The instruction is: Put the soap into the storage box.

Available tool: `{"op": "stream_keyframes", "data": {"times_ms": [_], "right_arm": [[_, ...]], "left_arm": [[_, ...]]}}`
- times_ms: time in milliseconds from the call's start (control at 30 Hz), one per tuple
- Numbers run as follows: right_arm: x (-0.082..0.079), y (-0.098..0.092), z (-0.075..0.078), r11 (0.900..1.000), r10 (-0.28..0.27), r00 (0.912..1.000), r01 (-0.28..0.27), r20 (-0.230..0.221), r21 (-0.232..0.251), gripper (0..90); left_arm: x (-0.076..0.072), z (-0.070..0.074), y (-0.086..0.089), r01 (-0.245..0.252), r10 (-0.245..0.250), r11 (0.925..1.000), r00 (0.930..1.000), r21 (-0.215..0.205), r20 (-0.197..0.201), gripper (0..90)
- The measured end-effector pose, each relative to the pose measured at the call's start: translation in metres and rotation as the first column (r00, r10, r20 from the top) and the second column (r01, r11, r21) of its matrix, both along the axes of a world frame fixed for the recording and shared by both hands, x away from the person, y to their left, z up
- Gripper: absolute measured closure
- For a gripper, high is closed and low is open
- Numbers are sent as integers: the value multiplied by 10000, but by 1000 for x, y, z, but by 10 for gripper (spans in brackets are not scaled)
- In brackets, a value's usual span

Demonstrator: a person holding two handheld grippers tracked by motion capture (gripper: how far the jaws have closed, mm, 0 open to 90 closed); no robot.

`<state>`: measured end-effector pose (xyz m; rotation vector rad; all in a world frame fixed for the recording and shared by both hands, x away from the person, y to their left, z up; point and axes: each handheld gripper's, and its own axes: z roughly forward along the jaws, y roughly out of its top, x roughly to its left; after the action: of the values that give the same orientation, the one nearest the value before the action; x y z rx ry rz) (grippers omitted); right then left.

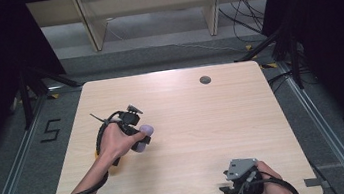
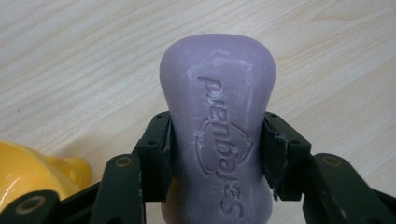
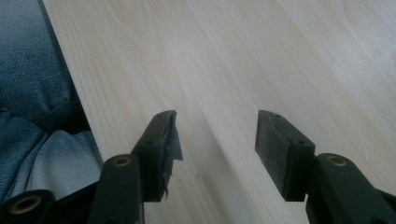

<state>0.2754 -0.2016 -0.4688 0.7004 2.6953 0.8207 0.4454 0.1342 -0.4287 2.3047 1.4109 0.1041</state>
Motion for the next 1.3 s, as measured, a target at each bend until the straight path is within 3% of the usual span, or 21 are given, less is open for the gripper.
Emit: {"op": "stream_keyframes", "data": {"times_ms": [33, 67, 100, 167, 200, 300, 333, 367, 400, 533, 800, 833, 900, 1133, 1300], "right_arm": [[1, -1, 0, 10000, 28, 10000, -27, 79, -17, 474], [-1, 1, 1, 9998, -204, 9996, 205, -169, 55, 468], [3, -1, 1, 9999, 134, 9999, -134, 94, -8, 463], [2, -1, 2, 10000, -52, 10000, 52, -60, -17, 450], [4, -2, 0, 9997, 242, 9996, -242, 153, 28, 444], [4, -1, 0, 9999, 122, 9998, -122, 165, 50, 436], [5, -2, -1, 9998, 177, 9994, -177, 291, -5, 428], [3, -2, -1, 10000, 15, 9999, -16, 131, 30, 424], [3, -2, -1, 10000, -12, 10000, 12, 56, 26, 417], [2, -1, -1, 9995, -305, 9995, 305, 4, 57, 409], [2, -2, -1, 9993, -341, 9994, 341, 2, 123, 409], [2, -2, -1, 9994, -332, 9994, 333, -11, 95, 409], [2, -2, -1, 9995, -315, 9995, 315, -8, 94, 410], [3, -2, 1, 9996, -281, 9996, 282, -75, 65, 411], [3, -2, 0, 9996, -290, 9995, 290, -89, 60, 411]], "left_arm": [[0, 0, 0, 0, 0, 10000, 10000, 0, 0, 490], [-1, 2, 2, 92, -92, 9999, 10000, 81, -7, 490], [-1, 2, 2, 92, -92, 9999, 10000, 81, -7, 489], [-4, 4, 4, 52, -52, 10000, 10000, -22, 49, 490], [-5, 5, 5, 132, -132, 9999, 9999, -5, 97, 490], [-6, 7, 9, 306, -307, 9995, 9995, 67, 77, 490], [-9, 8, 10, 23, -22, 10000, 9999, -55, 165, 490], [-9, 9, 12, 231, -231, 9997, 9994, 29, 259, 490], [-11, 10, 12, -20, 23, 9999, 9998, -121, 213, 490], [-14, 13, 18, 54, -51, 9999, 9997, -115, 250, 489], [-19, 16, 24, -51, 50, 10000, 9998, 57, 185, 489], [-20, 16, 26, 33, -36, 9999, 9995, 98, 319, 489], [-22, 17, 27, -195, 195, 9998, 9993, 14, 312, 490], [-22, 19, 30, -165, 166, 9999, 9994, -44, 303, 490], [-22, 21, 32, -433, 434, 9990, 9989, -101, 181, 489]]}}
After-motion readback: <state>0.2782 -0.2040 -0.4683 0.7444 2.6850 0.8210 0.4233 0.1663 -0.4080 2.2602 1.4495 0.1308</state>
